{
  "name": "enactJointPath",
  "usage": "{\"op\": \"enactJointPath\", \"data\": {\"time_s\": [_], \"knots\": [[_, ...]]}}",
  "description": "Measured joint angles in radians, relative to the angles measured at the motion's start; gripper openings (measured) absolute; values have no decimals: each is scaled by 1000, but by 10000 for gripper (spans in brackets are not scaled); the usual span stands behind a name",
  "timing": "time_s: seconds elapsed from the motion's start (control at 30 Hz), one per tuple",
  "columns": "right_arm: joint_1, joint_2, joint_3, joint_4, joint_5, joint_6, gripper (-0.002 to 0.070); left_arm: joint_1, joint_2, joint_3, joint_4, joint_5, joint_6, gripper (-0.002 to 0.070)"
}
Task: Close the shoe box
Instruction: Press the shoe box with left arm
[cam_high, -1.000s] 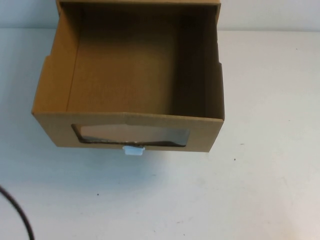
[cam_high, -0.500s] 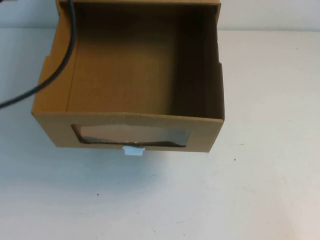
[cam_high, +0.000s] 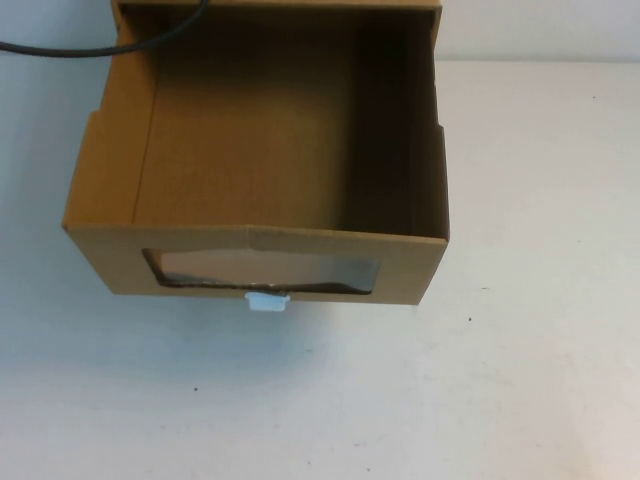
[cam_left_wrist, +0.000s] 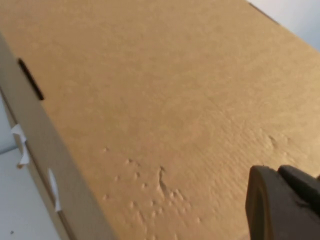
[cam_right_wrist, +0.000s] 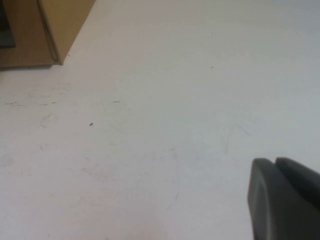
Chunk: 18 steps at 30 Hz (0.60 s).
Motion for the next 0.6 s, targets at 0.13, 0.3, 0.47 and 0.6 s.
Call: {"op": "enactJointPath", "data": {"time_s": [0.13,0.3,0.47,0.6], "knots": [[0,0,0,-4,0,0,-13,-42,89,-55,-2,0,34,-3],[0,0,0,-2,-8,0,-13,-71,163,-95,-10,6,42,-3],[0,-1,0,119,-97,0,-13,-71,205,-112,-14,2,42,-3],[0,-2,0,388,-185,0,-13,-71,210,-114,-18,0,42,-3]]}}
